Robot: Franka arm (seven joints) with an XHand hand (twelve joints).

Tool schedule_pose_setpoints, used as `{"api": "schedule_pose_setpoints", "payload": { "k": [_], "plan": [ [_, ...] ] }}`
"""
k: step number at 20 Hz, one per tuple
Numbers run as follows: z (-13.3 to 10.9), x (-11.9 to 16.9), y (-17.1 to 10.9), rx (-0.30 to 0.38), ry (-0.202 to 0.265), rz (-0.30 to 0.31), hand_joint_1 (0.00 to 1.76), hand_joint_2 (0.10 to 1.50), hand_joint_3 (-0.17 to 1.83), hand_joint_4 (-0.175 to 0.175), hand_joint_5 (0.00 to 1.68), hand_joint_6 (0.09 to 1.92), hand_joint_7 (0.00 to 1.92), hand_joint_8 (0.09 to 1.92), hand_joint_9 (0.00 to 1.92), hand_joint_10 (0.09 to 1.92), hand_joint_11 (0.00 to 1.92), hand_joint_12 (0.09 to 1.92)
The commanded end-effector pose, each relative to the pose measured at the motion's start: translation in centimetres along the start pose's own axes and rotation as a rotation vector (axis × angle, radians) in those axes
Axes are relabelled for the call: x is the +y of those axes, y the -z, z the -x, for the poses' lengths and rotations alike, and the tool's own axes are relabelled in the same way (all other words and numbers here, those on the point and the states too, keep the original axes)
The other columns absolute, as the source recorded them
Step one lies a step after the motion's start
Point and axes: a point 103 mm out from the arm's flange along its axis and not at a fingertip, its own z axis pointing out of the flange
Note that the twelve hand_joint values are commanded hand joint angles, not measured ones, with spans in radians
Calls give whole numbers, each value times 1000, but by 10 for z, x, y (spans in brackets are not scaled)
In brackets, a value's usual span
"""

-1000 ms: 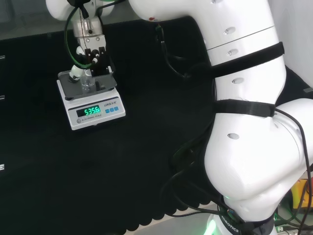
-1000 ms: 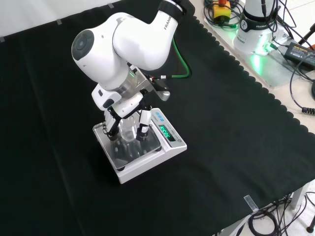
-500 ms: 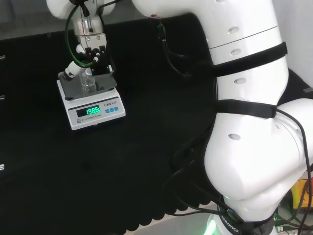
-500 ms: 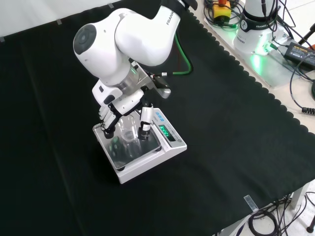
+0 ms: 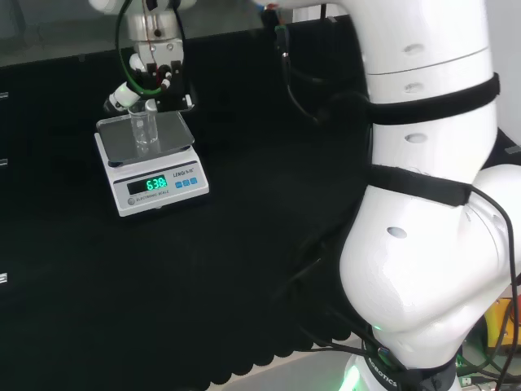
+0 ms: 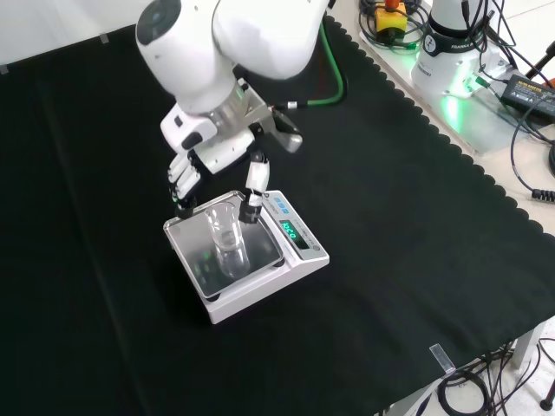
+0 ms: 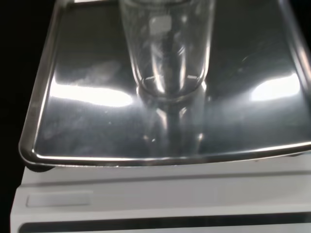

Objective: Put the beaker on the electronic balance.

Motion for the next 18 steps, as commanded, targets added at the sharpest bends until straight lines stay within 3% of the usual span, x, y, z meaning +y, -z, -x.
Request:
{"api": "schedule_pose_setpoints", "payload": {
  "k": [1,10,18],
  "plan": [
    [36,-33,32,35,-42,85,454,878,-112,-88,302,478,325,884,315,883,413,1379],
    [73,-78,37,76,-93,117,465,910,-93,-89,310,460,329,879,341,865,444,1362],
    [96,-89,35,123,-92,126,478,920,-88,-90,316,452,329,876,346,859,452,1357]
  ]
}}
